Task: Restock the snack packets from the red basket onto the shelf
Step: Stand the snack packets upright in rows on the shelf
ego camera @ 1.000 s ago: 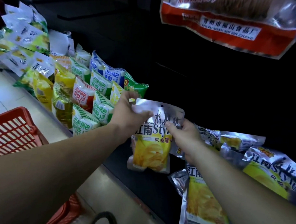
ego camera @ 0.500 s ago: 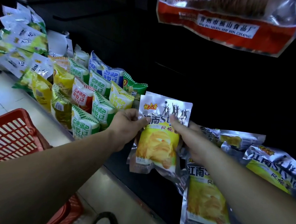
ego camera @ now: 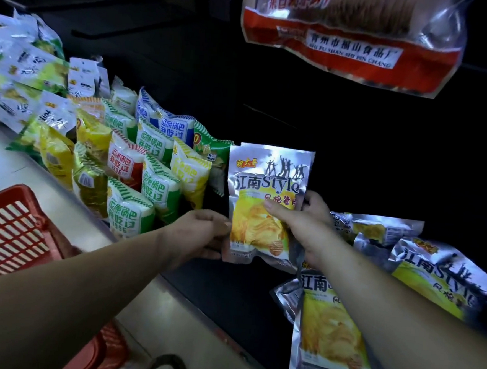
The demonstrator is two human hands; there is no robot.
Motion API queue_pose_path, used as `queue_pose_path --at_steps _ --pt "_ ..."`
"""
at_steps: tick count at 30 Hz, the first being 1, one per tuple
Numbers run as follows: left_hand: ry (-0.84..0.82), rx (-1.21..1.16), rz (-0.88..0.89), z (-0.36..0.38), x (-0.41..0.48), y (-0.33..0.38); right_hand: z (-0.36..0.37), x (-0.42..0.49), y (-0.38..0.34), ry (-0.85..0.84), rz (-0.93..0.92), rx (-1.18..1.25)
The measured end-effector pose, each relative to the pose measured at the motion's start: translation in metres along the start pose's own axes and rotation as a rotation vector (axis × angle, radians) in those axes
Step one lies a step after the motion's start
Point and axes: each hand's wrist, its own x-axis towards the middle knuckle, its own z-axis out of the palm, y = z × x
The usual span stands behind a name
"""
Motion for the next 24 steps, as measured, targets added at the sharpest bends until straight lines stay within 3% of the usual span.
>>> queue_pose_path --at_steps 3,7,11,18,20,24 --pt "-0.061 -0.113 0.012 0.005 0.000 0.005 0.001 0.003 0.004 0.046 -0.063 0.063" --pt "-0.004 -0.107 0.055 0.008 0.003 0.007 0.000 0.000 0.005 0.032 -0.175 -0.059" --pt "0.096 -0.066 0.030 0.013 0.009 -0.001 -0.002 0.004 0.011 -0.002 -0.145 -0.083" --pt "0.300 0.326 0.097 0.007 0.023 -0.011 0.006 -0.002 0.011 -0.056 -0.152 -0.236" --pt "0.280 0.164 0.114 0.000 0.025 -0.002 0.004 -0.002 0.009 -0.094 -0.150 -0.215" --pt "0.079 -0.249 0.138 -0.011 0.026 0.012 0.005 -0.005 0.003 -0.248 -0.127 -0.188"
